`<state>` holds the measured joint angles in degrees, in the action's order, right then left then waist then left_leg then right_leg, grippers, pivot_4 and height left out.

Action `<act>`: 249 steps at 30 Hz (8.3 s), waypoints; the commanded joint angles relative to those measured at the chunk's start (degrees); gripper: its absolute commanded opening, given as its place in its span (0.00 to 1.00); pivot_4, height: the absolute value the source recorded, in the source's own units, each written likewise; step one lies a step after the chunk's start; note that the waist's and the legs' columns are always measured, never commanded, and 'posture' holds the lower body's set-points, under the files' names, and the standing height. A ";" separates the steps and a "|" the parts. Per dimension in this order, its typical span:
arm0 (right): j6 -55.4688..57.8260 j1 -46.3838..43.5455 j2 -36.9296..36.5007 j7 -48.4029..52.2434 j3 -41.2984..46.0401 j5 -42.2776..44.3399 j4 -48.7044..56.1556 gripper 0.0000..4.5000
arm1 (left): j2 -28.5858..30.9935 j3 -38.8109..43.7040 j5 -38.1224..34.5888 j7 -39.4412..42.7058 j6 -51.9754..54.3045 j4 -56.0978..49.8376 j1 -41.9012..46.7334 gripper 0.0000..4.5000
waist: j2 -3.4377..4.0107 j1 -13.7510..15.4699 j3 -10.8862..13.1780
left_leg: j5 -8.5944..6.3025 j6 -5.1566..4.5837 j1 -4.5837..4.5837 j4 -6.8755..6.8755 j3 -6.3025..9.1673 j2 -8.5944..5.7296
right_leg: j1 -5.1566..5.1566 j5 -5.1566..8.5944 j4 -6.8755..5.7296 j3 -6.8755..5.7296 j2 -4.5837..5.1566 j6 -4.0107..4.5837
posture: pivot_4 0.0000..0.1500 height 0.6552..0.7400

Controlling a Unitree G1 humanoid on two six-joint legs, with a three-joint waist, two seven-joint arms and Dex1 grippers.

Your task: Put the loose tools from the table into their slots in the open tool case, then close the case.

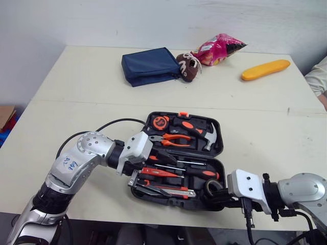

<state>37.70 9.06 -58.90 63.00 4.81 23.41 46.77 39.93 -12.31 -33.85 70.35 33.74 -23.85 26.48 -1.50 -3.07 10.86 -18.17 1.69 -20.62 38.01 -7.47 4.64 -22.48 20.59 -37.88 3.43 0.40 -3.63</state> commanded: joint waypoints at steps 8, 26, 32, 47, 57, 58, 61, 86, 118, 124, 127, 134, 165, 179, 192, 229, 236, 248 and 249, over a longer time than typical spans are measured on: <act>-0.83 2.74 -2.34 0.20 -0.43 0.86 -0.59 0.01 | 0.07 -0.60 1.74 0.81 -2.51 -0.59 0.17 1.00 | -0.03 0.03 -0.01 | 0.00 -0.01 0.00 0.02 0.01 -0.02 | 0.01 0.00 0.00 0.00 0.01 0.00 | 1.00 1.00; -4.00 6.96 0.01 0.72 8.33 8.49 1.20 0.45 | -1.51 -1.52 2.77 0.34 -2.45 0.22 1.81 1.00 | -0.04 0.24 -0.02 | -0.02 -0.04 -0.01 0.02 0.03 -0.03 | 0.01 0.00 -0.01 -0.01 0.00 -0.01 | 1.00 1.00; -13.94 11.05 8.51 1.51 8.40 8.15 -5.61 0.34 | -1.58 -1.61 2.97 0.38 -2.80 0.62 1.88 1.00 | -0.15 0.19 -0.06 | -0.02 -0.04 0.00 0.03 0.02 -0.04 | 0.03 0.00 -0.01 0.00 0.01 -0.01 | 1.00 1.00; -26.11 13.01 16.23 -0.92 -0.11 -0.15 -18.20 0.01 | -1.84 -2.14 2.94 0.40 -3.65 0.05 -0.02 1.00 | -0.16 0.13 -0.07 | -0.02 -0.04 0.04 0.04 -0.02 -0.03 | 0.03 -0.01 -0.05 0.01 0.00 -0.01 | 1.00 1.00; -28.59 14.08 14.73 -1.57 -1.34 -2.16 -19.52 0.01 | -1.99 -2.31 3.66 0.32 -4.78 0.80 -0.43 1.00 | -0.20 0.44 -0.10 | -0.02 -0.04 0.08 0.04 0.00 -0.04 | 0.10 0.00 -0.02 0.00 0.01 -0.01 | 1.00 1.00; -28.47 14.18 14.69 -1.74 -1.01 -1.72 -19.17 0.01 | -2.01 -2.31 3.69 0.30 -4.87 0.88 -0.48 1.00 | -0.20 0.50 -0.10 | -0.02 -0.04 0.08 0.03 0.00 -0.04 | 0.10 0.00 -0.02 0.00 0.01 -0.01 | 1.00 1.00; -28.45 14.73 14.20 -1.59 0.44 -0.57 -17.67 0.01 | -2.14 -2.26 3.85 0.29 -5.04 1.11 -0.46 1.00 | -0.20 0.77 -0.10 | -0.02 -0.04 0.09 0.04 0.00 -0.04 | 0.10 0.00 -0.03 0.00 0.01 -0.01 | 1.00 1.00; -26.55 12.47 15.32 -2.86 -4.85 0.78 -24.31 0.01 | -2.39 -2.25 3.40 0.78 -2.31 1.91 2.88 1.00 | -0.28 1.34 -0.15 | -0.04 -0.07 0.25 0.04 -0.02 -0.05 | 0.26 0.00 -0.01 0.01 0.00 0.00 | 1.00 1.00; -15.12 -17.40 14.02 -5.39 -0.76 2.81 -38.43 0.00 | -5.27 4.07 17.24 -6.52 -15.62 28.80 -0.33 0.00 | -0.26 0.75 -0.14 | -0.15 -0.18 0.08 0.12 -0.40 0.04 | -0.12 -0.01 -0.16 0.07 0.10 -0.01 | 1.00 1.00; -14.05 -21.74 16.52 -6.35 -2.58 1.20 -39.68 0.00 | -7.21 3.00 19.57 -7.41 -16.36 30.26 0.80 0.00 | -0.25 0.38 -0.14 | -0.15 -0.18 0.12 0.16 -0.43 0.03 | -0.11 -0.02 -0.22 0.09 0.13 -0.02 | 1.00 1.00; -12.91 -20.97 16.19 -5.95 -2.43 1.07 -38.69 0.00 | -6.62 3.28 20.61 -7.36 -16.08 31.18 0.90 0.00 | -0.25 0.30 -0.15 | -0.15 -0.18 0.13 0.15 -0.42 0.03 | -0.10 -0.02 -0.22 0.09 0.13 -0.02 | 1.00 1.00; -9.91 -18.96 15.38 -6.32 -0.65 1.66 -35.67 0.00 | -6.25 4.91 21.65 -8.72 -16.16 33.15 1.04 0.00 | -0.22 0.21 -0.16 | -0.15 -0.18 0.17 0.12 -0.42 0.03 | -0.07 -0.01 -0.22 0.08 0.13 -0.02 | 1.00 1.00; 37.02 -35.29 22.69 -40.26 7.06 10.73 -25.77 0.97 | -14.76 21.77 7.66 -42.49 37.27 17.00 7.33 0.77 | -0.20 -0.11 -0.18 | -0.04 0.00 -0.72 0.15 -0.42 0.02 | -1.11 -0.02 -0.50 0.13 0.13 -0.03 | 1.00 1.00; 34.79 -35.14 24.87 -41.88 4.78 8.17 -28.14 0.00 | -13.59 18.02 7.59 -41.11 32.78 17.14 6.08 0.01 | -0.17 -0.14 -0.25 | 0.05 0.04 -0.51 0.18 -0.55 0.00 | -1.02 -0.02 -0.68 0.21 0.14 -0.02 | 1.00 1.00; 23.44 -36.67 26.37 -44.08 4.54 4.87 -24.32 0.00 | -11.99 15.26 11.93 -38.04 12.06 18.59 9.85 0.01 | -0.16 -0.11 -0.23 | 0.12 0.03 -0.58 0.17 -0.55 -0.03 | -1.10 -0.04 -0.71 0.21 0.13 -0.02 | 1.00 1.00; -14.40 16.88 8.57 -13.23 20.63 17.95 -1.64 1.00 | 6.59 43.27 -18.61 -27.40 15.18 -8.81 -33.31 0.68 | -0.20 -1.62 -0.14 | 0.05 0.09 0.01 -0.21 -0.93 0.10 | -0.92 0.09 -0.90 0.80 -0.05 0.06 | 1.00 1.00; -7.20 21.45 3.57 -7.94 23.32 23.97 -2.37 1.00 | 14.78 45.70 -16.95 -23.95 15.00 2.26 -29.62 0.68 | -0.61 -0.93 -0.03 | -0.24 -0.11 1.48 -0.88 -0.41 -0.02 | 1.06 0.09 0.49 0.10 0.16 0.34 | 1.00 1.00; -8.37 10.96 6.13 -10.77 7.51 14.69 -4.67 0.17 | 3.27 13.64 9.36 -21.46 -5.93 31.61 6.41 0.00 | -0.70 1.29 -0.15 | -0.22 -0.13 -0.07 -0.60 -0.68 0.06 | -0.32 -0.22 0.72 0.15 0.04 0.20 | 1.00 1.00; -8.99 9.94 6.53 -10.41 6.01 13.75 -5.78 0.08 | 0.31 12.23 10.89 -22.29 -7.35 36.18 10.74 0.00 | -0.75 1.61 -0.15 | -0.23 -0.12 -0.24 -0.42 -0.66 0.06 | -0.53 -0.15 0.43 0.11 0.04 0.10 | 1.00 1.00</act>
<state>30.24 19.87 -53.09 52.02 12.58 38.57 41.31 41.65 1.44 -25.48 48.23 29.98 9.04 33.63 -2.26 -1.46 10.70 -18.43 1.60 -21.27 38.04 -8.12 4.74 -23.39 20.49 -37.67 3.48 0.37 -3.54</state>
